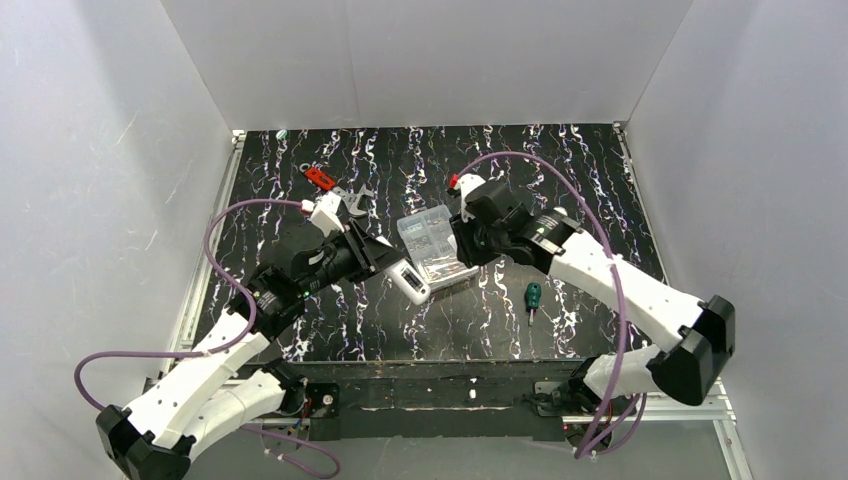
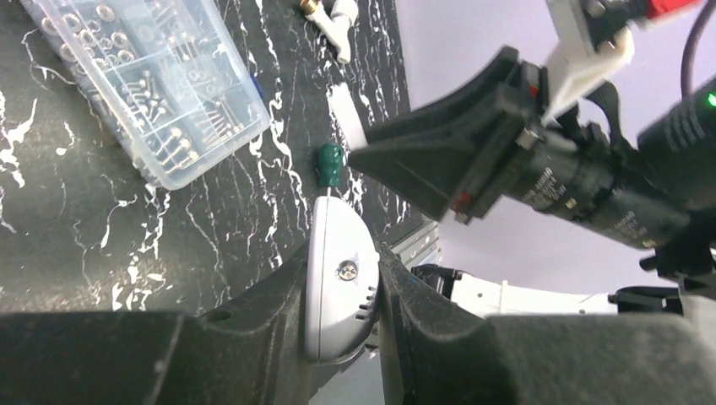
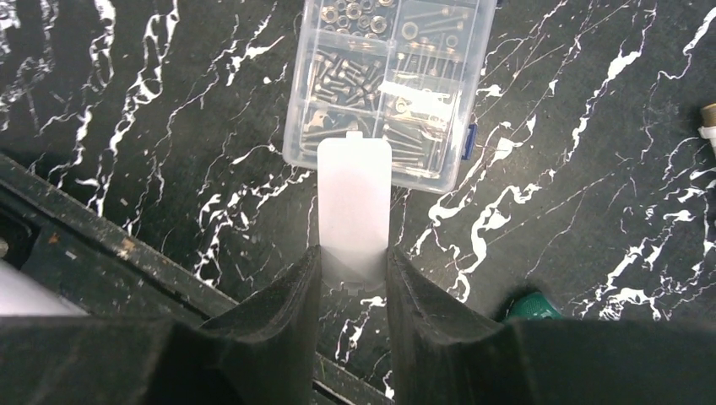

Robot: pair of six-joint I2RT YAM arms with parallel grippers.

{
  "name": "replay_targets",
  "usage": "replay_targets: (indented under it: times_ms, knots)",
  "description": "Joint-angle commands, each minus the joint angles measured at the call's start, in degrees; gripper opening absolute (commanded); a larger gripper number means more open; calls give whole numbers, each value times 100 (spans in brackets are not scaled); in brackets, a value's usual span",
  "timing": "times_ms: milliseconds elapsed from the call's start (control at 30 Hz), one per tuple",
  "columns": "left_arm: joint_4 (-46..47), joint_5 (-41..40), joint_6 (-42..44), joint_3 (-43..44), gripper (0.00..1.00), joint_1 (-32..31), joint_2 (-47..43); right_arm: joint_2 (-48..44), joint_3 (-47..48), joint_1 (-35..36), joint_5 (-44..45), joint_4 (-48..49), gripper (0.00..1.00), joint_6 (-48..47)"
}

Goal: Load the batteries into the remote control

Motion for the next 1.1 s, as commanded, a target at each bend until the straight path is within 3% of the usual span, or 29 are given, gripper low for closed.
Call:
replay_targets:
  times_ms: [0,233,400,600,1067]
  knots:
    - [1006,-80,-243,-92,0,47,89,-542,401,38,-282,-312,33,-203]
    - [1628,117,-454,14,0,45,551,-842,991,100,-1017,-809,33,-308]
    - [1490,161,-461,220,0,43,727,-957,1111,214,-1353,-1015,33,-438]
    - [1011,86,-438,441,0,44,833,-851,1278,491,-1355,-1067,33,-457]
    - [877,55,-556,508,0,48,908,-353,1625,725,-1253,-1109,32,-622]
